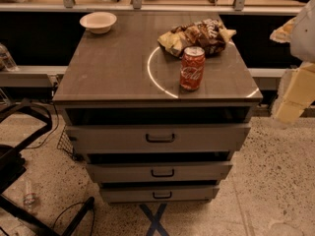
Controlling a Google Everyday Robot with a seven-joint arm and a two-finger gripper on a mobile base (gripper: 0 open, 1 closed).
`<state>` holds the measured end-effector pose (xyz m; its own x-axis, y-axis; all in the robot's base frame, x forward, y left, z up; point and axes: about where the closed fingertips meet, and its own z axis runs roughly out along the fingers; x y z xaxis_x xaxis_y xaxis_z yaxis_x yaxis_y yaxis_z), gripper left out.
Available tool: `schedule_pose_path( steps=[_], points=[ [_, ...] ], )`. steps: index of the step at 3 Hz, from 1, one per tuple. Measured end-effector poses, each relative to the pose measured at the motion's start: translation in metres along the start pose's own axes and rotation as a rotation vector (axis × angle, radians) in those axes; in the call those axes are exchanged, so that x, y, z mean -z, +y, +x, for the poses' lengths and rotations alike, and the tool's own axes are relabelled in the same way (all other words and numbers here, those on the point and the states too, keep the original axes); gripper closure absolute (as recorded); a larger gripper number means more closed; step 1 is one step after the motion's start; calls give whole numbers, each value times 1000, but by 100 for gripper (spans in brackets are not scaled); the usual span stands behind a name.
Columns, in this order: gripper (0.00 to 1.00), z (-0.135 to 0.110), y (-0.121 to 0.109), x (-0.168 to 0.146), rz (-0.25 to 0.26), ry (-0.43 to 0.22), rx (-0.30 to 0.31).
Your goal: Place coke can into paper bowl
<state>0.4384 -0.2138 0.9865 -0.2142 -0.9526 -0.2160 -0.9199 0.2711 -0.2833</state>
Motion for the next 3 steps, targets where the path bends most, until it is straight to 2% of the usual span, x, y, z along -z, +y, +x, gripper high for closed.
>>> schedule_pose_path(
  steps=[1, 2, 3],
  points=[
    [0, -1, -1, 0, 8, -1, -1],
    [0, -3, -18, -24, 39, -99, -63],
    [0, -1, -32, -66, 33, -288, -174]
  ],
)
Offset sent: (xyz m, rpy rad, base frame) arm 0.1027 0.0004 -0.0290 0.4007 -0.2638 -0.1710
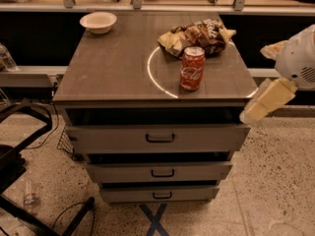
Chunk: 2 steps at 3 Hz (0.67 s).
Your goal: Place coke can into paper bowl
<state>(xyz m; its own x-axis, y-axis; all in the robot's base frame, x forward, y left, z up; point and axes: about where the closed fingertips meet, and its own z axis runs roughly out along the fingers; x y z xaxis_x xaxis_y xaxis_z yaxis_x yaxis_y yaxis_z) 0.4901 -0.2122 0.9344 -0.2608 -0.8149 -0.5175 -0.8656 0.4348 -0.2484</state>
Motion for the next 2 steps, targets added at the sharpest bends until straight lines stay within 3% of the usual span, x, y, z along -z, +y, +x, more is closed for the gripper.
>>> schedule_pose_path(
  steps=[1, 2],
  points=[
    [0, -15, -40, -34, 39, -250, -67],
    [0, -37, -91, -47, 135, -454, -94]
  ],
)
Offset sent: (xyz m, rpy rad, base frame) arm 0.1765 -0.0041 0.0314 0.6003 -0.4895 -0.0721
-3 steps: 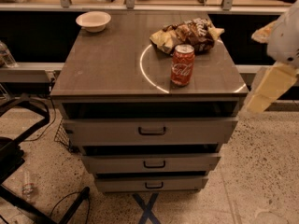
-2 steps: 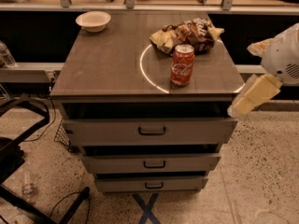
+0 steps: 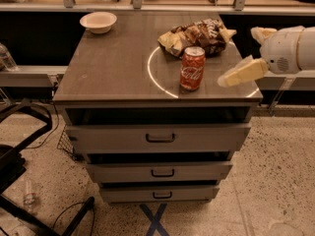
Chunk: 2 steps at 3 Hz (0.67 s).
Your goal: Place coke can into paper bowl
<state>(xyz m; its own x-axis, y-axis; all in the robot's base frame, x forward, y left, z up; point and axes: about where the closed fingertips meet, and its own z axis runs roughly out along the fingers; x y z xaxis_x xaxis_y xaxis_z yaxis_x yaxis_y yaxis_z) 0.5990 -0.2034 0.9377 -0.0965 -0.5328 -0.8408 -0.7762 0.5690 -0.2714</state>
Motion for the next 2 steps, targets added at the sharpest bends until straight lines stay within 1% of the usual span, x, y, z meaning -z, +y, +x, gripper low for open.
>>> schedule_pose_path(
  steps=[1, 2],
  points=[
    [0, -2, -8, -6, 18, -25, -4],
    [0, 0, 0, -18, -10, -50, -37]
  ],
)
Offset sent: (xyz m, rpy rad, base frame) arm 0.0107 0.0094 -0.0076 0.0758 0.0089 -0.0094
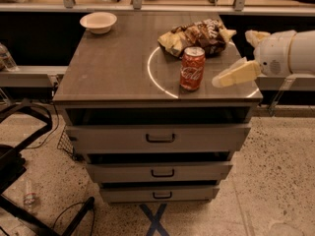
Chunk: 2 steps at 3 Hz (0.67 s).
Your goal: Place coke can into paper bowl
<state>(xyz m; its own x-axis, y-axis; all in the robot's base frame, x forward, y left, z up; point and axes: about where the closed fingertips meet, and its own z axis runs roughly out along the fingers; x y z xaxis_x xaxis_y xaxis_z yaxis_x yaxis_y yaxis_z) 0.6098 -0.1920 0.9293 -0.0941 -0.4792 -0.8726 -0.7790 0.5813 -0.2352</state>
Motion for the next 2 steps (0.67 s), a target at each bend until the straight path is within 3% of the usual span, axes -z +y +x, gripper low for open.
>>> schedule_pose_path(
  steps=[1, 2],
  points=[
    [0, -3, 18, -34, -85, -105, -85],
    [0, -26, 38, -73, -182, -262, -156]
  ],
)
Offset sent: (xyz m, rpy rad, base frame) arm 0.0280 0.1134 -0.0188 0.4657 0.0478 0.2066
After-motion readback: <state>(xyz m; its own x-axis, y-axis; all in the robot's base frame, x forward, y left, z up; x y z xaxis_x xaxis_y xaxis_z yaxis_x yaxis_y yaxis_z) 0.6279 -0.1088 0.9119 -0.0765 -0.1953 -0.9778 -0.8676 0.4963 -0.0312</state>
